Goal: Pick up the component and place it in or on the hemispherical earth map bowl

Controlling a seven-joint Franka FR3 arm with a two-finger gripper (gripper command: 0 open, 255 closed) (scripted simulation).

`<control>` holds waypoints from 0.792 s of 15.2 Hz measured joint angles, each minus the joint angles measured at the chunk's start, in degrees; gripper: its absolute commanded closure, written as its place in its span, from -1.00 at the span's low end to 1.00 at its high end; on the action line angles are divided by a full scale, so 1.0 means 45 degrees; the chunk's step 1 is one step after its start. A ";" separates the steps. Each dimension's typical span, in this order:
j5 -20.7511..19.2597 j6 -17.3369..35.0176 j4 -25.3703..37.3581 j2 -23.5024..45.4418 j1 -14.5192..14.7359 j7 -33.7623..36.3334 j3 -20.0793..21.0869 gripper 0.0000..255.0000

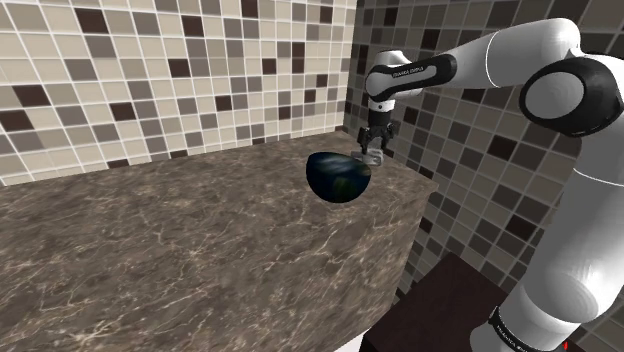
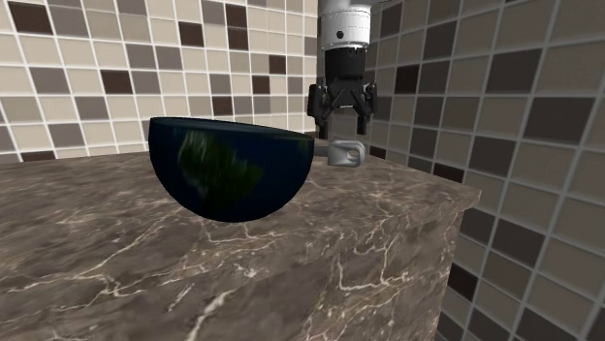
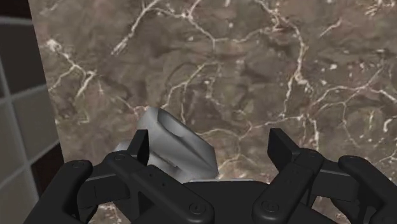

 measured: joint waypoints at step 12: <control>0.0169 0.1099 0.1054 0.1535 -0.0175 -0.0146 -0.0047 -1.00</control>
